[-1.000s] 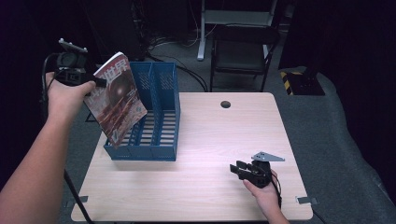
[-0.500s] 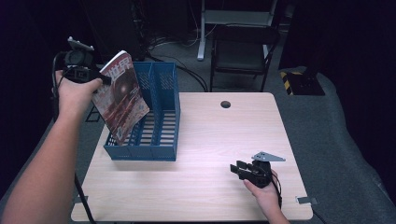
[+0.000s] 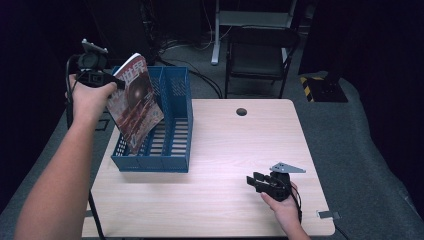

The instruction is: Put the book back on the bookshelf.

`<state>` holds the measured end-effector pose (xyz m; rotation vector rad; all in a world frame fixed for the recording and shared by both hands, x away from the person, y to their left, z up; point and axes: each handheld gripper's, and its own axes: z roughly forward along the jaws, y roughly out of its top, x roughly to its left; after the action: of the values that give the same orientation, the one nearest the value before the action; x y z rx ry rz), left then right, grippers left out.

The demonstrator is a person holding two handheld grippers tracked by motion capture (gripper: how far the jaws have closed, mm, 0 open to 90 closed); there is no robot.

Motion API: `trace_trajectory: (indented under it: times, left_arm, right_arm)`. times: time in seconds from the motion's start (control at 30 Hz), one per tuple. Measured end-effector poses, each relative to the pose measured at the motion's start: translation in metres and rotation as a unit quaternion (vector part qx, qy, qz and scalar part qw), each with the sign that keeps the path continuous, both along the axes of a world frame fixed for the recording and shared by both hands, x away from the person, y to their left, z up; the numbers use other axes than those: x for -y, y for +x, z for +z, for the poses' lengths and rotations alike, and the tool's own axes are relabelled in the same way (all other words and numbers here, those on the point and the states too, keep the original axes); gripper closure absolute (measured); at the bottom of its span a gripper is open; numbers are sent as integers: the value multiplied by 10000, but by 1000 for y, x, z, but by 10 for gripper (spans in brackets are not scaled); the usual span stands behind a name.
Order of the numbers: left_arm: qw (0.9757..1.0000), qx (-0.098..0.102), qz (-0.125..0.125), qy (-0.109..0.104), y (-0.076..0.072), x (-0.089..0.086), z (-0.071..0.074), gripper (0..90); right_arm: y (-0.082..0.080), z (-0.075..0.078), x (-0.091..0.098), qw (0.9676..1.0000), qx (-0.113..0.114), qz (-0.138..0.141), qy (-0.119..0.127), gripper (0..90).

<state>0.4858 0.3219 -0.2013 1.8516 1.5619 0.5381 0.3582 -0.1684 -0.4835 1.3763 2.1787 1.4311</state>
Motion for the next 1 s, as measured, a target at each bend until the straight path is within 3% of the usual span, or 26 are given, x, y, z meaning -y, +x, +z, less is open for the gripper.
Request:
trace_trajectory:
  times: [0.47,1.0]
  left_arm:
    - [9999,57,69,-97,8,3,-10,839]
    - [9999,-36,28,-134,14,9,-25,839]
  right_arm:
    - [0,0,0,10000,-21,-2,30,590]
    - [0,1,0,10000,-16,9,26,590]
